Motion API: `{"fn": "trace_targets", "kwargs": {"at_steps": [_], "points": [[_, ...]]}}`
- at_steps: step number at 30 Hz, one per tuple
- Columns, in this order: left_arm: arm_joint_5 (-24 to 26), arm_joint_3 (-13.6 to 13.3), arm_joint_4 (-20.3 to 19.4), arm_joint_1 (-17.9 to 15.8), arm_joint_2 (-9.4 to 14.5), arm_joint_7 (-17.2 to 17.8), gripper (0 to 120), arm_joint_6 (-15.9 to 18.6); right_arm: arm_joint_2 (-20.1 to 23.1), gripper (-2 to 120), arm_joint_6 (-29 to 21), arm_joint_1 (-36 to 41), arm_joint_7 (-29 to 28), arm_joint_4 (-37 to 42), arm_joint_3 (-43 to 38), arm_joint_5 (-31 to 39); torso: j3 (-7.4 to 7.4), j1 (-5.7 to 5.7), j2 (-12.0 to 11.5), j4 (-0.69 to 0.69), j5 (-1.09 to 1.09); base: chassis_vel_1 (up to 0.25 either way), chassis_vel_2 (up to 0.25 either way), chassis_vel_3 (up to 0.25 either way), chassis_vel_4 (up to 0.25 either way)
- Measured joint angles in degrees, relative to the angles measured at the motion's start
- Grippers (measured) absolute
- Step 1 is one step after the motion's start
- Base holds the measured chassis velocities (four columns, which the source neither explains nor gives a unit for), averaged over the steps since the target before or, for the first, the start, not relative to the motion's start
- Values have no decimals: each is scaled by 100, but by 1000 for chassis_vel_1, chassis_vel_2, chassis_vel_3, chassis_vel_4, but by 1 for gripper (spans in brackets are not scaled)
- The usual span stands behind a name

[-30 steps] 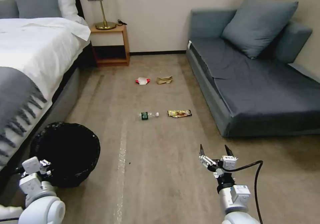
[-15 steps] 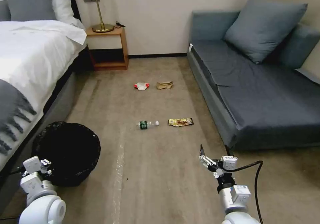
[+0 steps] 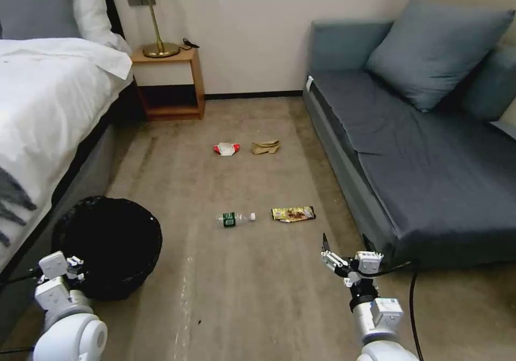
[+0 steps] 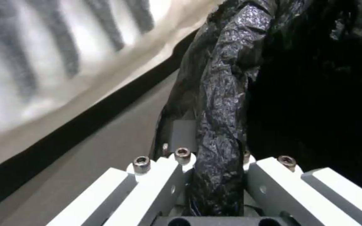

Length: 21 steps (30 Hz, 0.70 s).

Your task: Pick up the trash bin, then pick up the garbage on the floor and place it into the trash bin.

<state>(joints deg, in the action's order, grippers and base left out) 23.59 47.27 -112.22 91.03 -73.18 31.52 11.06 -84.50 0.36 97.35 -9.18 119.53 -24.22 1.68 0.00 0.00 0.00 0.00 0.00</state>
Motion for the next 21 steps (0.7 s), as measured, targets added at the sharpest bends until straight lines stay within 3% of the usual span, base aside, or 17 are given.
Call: {"fn": "trace_targets", "kwargs": {"at_steps": [21], "points": [[6, 0, 127, -52, 16, 0, 3, -50, -69, 100, -14, -93, -12, -97, 39, -117, 0, 0, 0, 1, 0, -146, 154, 150, -152]]}}
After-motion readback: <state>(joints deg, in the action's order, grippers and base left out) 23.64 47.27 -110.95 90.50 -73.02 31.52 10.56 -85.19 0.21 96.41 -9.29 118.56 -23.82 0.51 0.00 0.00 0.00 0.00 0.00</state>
